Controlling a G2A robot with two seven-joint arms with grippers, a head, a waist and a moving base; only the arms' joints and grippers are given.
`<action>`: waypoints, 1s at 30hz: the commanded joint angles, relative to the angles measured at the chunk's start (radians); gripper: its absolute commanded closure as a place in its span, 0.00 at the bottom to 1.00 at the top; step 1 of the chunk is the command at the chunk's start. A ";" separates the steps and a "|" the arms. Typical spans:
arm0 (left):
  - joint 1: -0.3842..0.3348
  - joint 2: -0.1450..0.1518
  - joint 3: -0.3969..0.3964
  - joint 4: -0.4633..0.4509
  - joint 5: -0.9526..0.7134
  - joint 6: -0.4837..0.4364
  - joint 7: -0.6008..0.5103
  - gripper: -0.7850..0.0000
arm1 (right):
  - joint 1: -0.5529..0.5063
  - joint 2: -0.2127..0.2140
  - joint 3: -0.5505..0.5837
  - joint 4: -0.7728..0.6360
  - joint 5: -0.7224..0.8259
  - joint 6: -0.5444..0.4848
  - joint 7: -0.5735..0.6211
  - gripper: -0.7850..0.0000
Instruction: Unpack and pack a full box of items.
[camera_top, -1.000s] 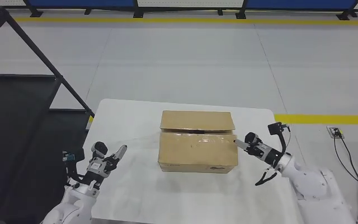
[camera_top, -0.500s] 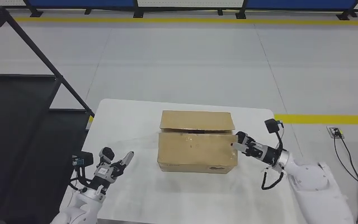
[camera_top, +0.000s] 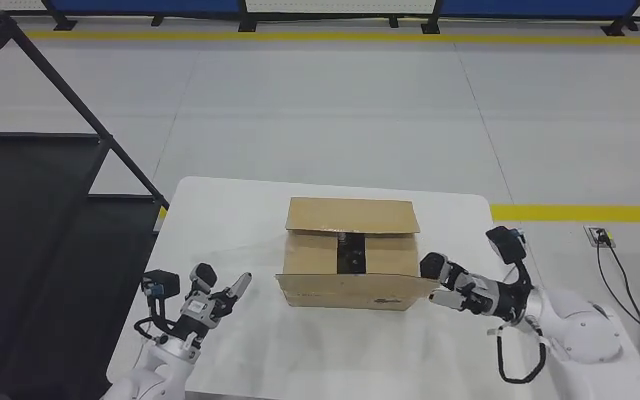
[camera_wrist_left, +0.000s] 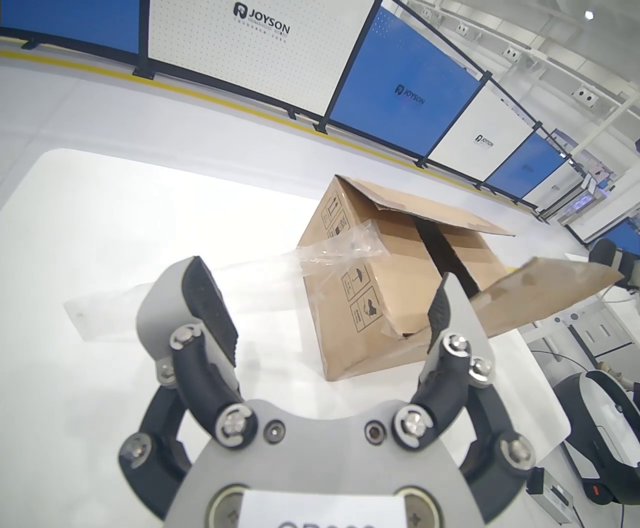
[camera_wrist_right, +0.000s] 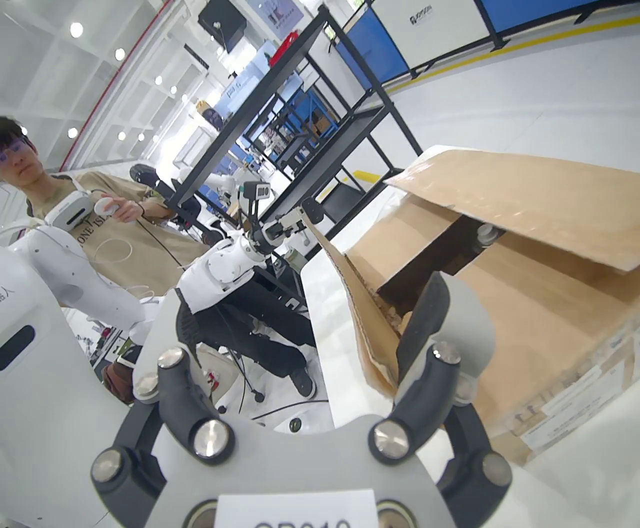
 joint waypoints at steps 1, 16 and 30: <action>-0.010 0.001 0.006 -0.002 0.016 -0.006 -0.017 0.00 | -0.018 0.018 -0.004 -0.031 -0.029 0.008 0.009 0.00; -0.044 0.013 0.088 0.041 0.194 -0.175 -0.144 0.00 | 0.013 0.115 -0.160 -0.015 -0.121 0.067 0.067 0.00; -0.091 0.012 0.131 0.110 0.209 -0.185 -0.204 0.00 | 0.047 0.113 -0.153 0.067 0.139 0.218 -0.040 0.00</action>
